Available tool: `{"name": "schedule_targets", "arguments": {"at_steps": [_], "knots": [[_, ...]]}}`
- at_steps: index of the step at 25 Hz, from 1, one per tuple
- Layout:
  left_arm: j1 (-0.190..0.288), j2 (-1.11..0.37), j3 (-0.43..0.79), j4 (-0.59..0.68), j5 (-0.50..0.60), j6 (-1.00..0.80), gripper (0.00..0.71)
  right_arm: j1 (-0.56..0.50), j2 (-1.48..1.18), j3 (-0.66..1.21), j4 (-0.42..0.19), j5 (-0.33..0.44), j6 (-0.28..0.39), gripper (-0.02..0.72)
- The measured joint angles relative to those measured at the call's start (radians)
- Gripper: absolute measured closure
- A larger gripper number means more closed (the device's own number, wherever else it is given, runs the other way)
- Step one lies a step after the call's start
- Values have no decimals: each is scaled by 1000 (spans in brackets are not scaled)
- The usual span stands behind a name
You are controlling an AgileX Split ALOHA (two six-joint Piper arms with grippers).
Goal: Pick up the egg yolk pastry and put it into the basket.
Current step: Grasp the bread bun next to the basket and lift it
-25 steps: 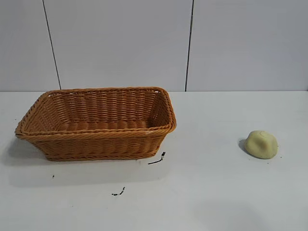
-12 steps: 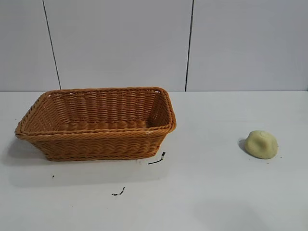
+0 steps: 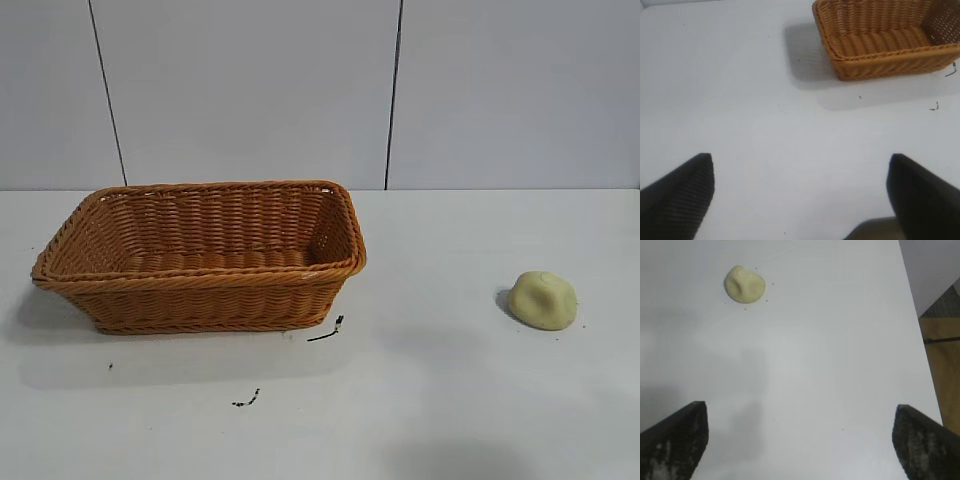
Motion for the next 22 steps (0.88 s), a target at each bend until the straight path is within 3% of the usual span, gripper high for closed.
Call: {"name": "schedule_targets", "arguments": {"at_steps": [12, 18, 22], "knots": [[0, 0, 0, 0, 0, 0, 14, 16, 653, -423, 19, -3, -31, 10], [0, 0, 0, 0, 0, 0, 14, 89, 837, -624, 65, 7, -57, 10], [0, 0, 0, 0, 0, 0, 14, 90, 905, -662, 78, 10, -57, 10]]}}
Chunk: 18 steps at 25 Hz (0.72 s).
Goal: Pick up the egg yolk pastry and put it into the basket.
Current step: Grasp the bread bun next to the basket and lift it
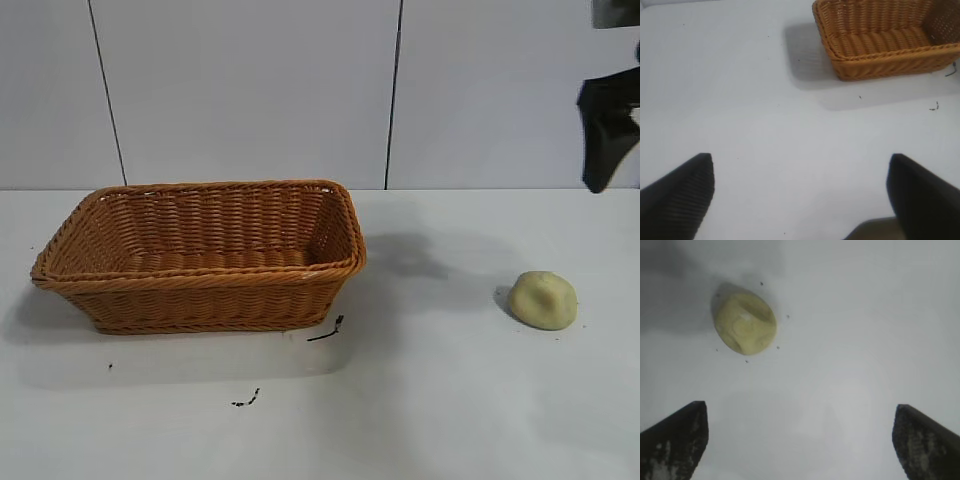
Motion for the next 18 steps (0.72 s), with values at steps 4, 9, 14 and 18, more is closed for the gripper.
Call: {"name": "schedule_targets", "arguments": {"at_steps": [4, 9, 14, 18], "knots": [[0, 0, 0, 0, 0, 0, 14, 0, 65, -1, 18, -9, -1, 10], [0, 0, 0, 0, 0, 0, 14, 0, 179, -6, 41, -64, -4, 10], [0, 0, 0, 0, 0, 0, 14, 0, 274, -6, 41, -108, -5, 10], [0, 0, 0, 0, 0, 0, 14, 0, 305, -6, 41, -109, -7, 10]]}}
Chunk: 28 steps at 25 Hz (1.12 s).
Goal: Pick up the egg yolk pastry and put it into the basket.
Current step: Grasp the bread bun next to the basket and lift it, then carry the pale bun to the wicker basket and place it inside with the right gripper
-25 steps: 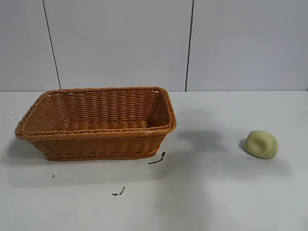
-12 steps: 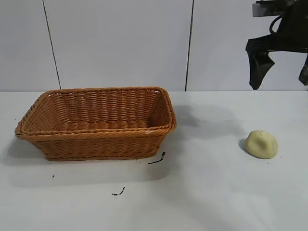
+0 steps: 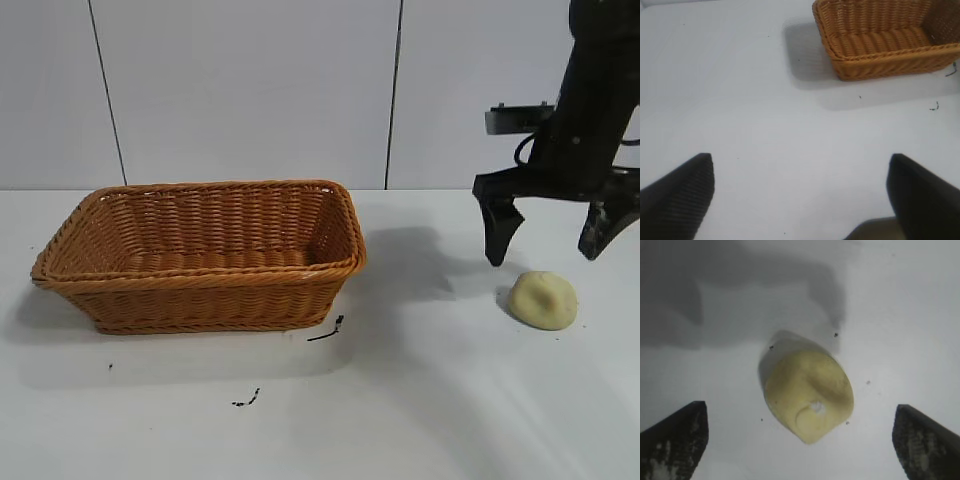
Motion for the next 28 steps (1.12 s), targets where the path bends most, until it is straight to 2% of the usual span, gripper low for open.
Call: {"name": "schedule_targets", "arguments": {"at_steps": [5, 7, 9, 14, 16, 21, 28], "knots": [[0, 0, 0, 0, 0, 0, 14, 0, 4, 0, 0, 1, 0, 19], [0, 0, 0, 0, 0, 0, 14, 0, 4, 0, 0, 6, 0, 73], [0, 0, 0, 0, 0, 0, 14, 0, 4, 0, 0, 14, -1, 160], [0, 0, 0, 0, 0, 0, 14, 0, 4, 0, 0, 27, -1, 476], [0, 0, 0, 0, 0, 0, 14, 0, 4, 0, 0, 28, -1, 540], [0, 0, 0, 0, 0, 0, 14, 0, -10, -12, 0, 45, -1, 570], [0, 0, 0, 0, 0, 0, 14, 0, -109, -187, 1, 199, -5, 578]]}}
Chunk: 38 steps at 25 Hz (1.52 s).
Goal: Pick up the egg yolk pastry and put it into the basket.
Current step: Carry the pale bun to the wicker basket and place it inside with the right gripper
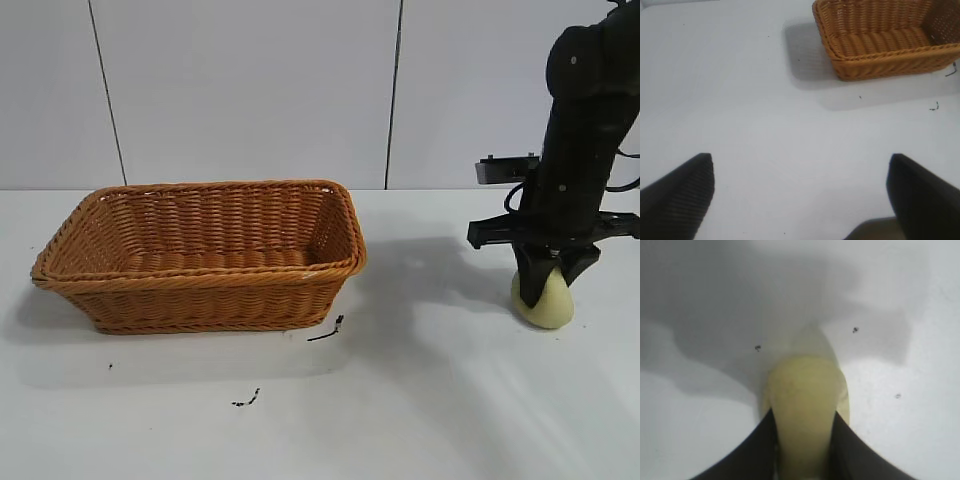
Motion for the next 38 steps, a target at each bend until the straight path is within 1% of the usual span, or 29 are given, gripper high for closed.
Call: {"name": "schedule_targets", "arguments": {"at_steps": [4, 6, 11, 13, 17, 23, 25, 27, 31, 34, 38], "knots": [[0, 0, 0, 0, 0, 0, 14, 0, -50, -125, 2, 88, 0, 578], [0, 0, 0, 0, 0, 0, 14, 0, -54, -183, 3, 115, -1, 578], [0, 0, 0, 0, 0, 0, 14, 4, -54, -289, 5, 123, 0, 578], [0, 0, 0, 0, 0, 0, 14, 27, -54, -321, 0, 123, 0, 578], [0, 0, 0, 0, 0, 0, 14, 129, -48, -380, -24, 124, 0, 578], [0, 0, 0, 0, 0, 0, 14, 347, 3, -431, -61, 123, 0, 578], [0, 0, 0, 0, 0, 0, 14, 408, 29, -433, -62, 109, 0, 578], [0, 0, 0, 0, 0, 0, 14, 463, 64, -434, -60, 77, 0, 578], [0, 0, 0, 0, 0, 0, 14, 540, 146, -434, -56, -2, 0, 578], [0, 0, 0, 0, 0, 0, 14, 571, 212, -434, -54, -81, 0, 578], [0, 0, 0, 0, 0, 0, 14, 582, 291, -434, -53, -134, 0, 575]]}}
